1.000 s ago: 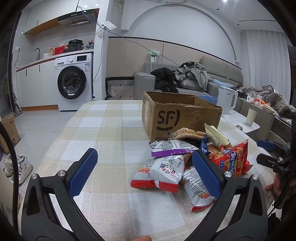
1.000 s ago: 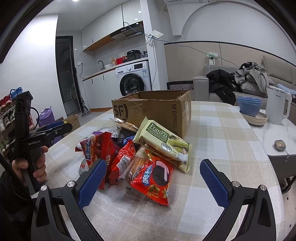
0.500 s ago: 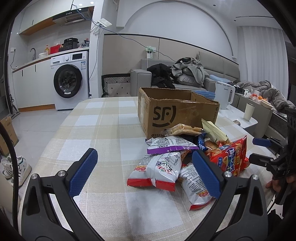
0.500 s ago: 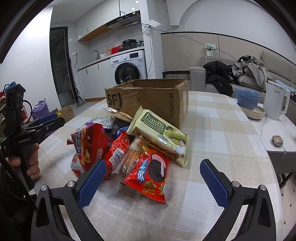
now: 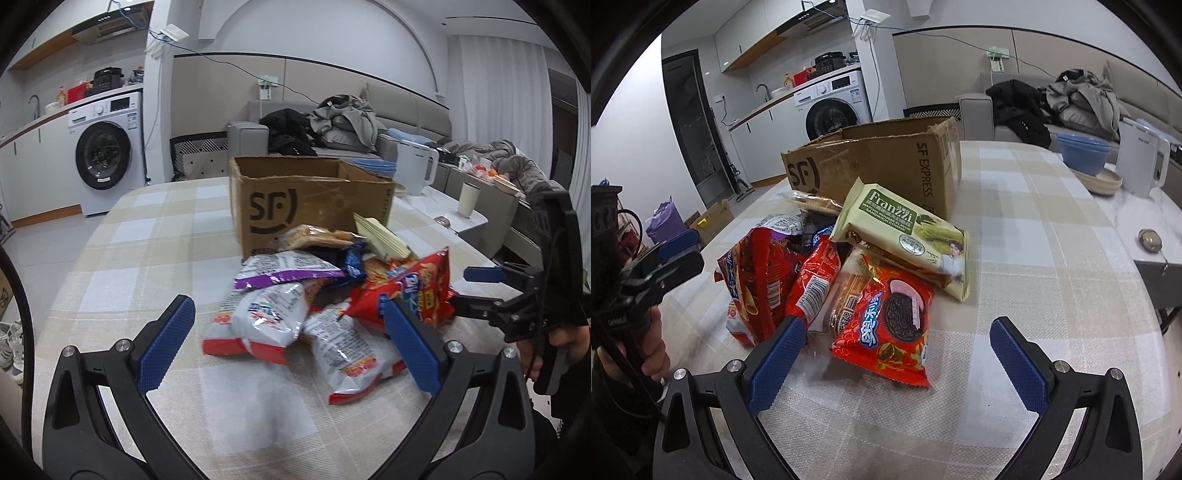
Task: Organize snacks
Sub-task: 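Lower the right gripper onto the red Oreo pack and close it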
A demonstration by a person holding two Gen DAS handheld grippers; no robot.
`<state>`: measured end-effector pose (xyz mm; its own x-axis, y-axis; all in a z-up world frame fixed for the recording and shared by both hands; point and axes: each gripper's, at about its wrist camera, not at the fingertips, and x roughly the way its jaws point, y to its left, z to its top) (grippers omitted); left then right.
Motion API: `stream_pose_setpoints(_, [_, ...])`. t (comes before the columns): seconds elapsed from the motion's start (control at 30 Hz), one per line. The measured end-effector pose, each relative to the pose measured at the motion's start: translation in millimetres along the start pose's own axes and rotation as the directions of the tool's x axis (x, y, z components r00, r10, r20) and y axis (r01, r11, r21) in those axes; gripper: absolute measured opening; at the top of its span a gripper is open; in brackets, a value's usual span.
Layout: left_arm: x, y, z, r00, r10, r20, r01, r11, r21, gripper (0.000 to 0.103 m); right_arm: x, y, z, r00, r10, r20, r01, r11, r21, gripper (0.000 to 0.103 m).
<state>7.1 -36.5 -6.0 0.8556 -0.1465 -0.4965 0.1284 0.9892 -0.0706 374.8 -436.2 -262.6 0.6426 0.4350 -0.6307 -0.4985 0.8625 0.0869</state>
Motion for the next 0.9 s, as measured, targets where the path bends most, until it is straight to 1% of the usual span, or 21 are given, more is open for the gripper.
stream_pose_setpoints(0.07, [0,-5,-1,1.000,-0.012,-0.010,0.012,1.000,0.007,0.102,2,-2,0,1.000,0.013,-0.002,-0.013,1.000,0.014,0.096])
stream_pose_setpoints(0.1, [0,-7,-1,1.000,-0.018,-0.014,0.018,1.000,0.012,0.102,3,-3,0,1.000,0.022,-0.008,-0.022,0.999,0.024,0.089])
stream_pose_setpoints(0.13, [0,-9,-1,1.000,-0.020,-0.016,0.021,1.000,0.016,0.102,5,-5,1,0.999,0.032,-0.015,-0.031,0.999,0.036,0.085])
stream_pose_setpoints(0.17, [1,-11,-1,1.000,-0.022,-0.017,0.023,1.000,0.020,0.102,7,-6,0,0.999,0.041,-0.023,-0.040,0.998,0.052,0.084])
stream_pose_setpoints(0.23, [1,-13,-1,0.999,-0.026,-0.022,0.026,0.999,0.029,0.102,10,-6,0,0.997,0.062,-0.037,-0.059,0.996,0.066,0.076])
stream_pose_setpoints(0.3, [3,-15,-1,0.999,-0.030,-0.024,0.031,0.999,0.035,0.102,12,-7,0,0.996,0.081,-0.041,-0.077,0.993,0.086,0.075])
stream_pose_setpoints(0.37, [3,-17,-1,0.999,-0.034,-0.028,0.035,0.999,0.039,0.102,16,-8,1,0.991,0.119,-0.056,-0.111,0.986,0.122,0.072])
stream_pose_setpoints(0.4, [3,-17,-2,0.999,-0.035,-0.031,0.037,0.998,0.041,0.102,18,-9,1,0.989,0.133,-0.061,-0.124,0.983,0.139,0.066])
stream_pose_setpoints(0.47, [4,-18,-2,0.999,-0.040,-0.036,0.041,0.998,0.044,0.102,21,-11,2,0.986,0.150,-0.071,-0.137,0.977,0.163,0.063])
stream_pose_setpoints(0.53, [4,-18,-3,0.998,-0.046,-0.040,0.048,0.998,0.043,0.102,21,-12,2,0.984,0.167,-0.060,-0.154,0.972,0.175,0.056])
stream_pose_setpoints(0.63, [5,-17,-3,0.997,-0.054,-0.049,0.056,0.998,0.042,0.102,20,-13,1,0.982,0.178,-0.060,-0.164,0.969,0.187,0.055])
stream_pose_setpoints(0.87, [3,-22,-4,0.996,-0.073,-0.061,0.076,0.996,0.051,0.102,14,-13,-1,0.983,0.182,-0.033,-0.174,0.969,0.174,0.050])
stream_pose_setpoints(0.9, [4,-24,-4,0.995,-0.077,-0.062,0.080,0.995,0.052,0.102,12,-14,-2,0.982,0.184,-0.030,-0.176,0.969,0.175,0.047])
